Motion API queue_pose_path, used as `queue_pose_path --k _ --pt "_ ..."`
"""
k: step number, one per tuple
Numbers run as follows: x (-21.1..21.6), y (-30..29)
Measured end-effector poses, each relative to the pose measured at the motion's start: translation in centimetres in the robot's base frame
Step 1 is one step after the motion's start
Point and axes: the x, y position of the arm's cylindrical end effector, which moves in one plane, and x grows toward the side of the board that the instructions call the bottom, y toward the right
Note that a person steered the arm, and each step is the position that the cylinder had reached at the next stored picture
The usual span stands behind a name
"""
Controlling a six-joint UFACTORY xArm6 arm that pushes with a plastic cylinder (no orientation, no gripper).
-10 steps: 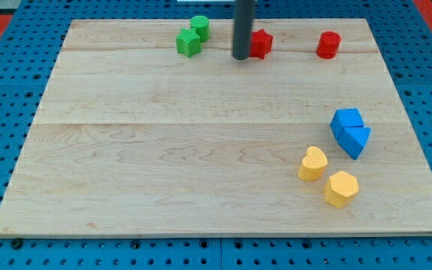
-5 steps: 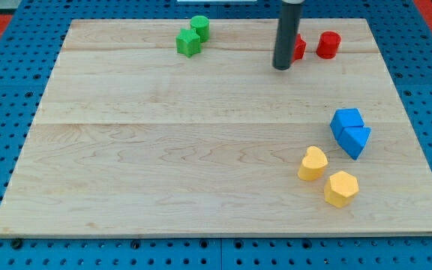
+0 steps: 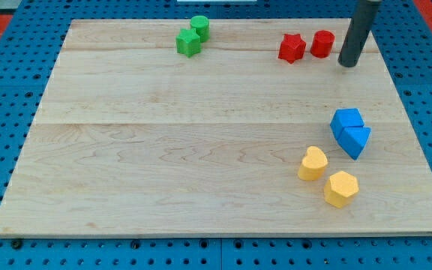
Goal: Place the red star at the left side of the red circle
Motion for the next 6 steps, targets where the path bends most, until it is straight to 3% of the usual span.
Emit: queue_pose_path --k 1,2,3,5,6 --pt "-2.1 -8.6" --pt "-3.7 -12.3" --pt "-5.6 -13.7" --pt "-6.3 -8.9" --pt "-1.8 -10.6"
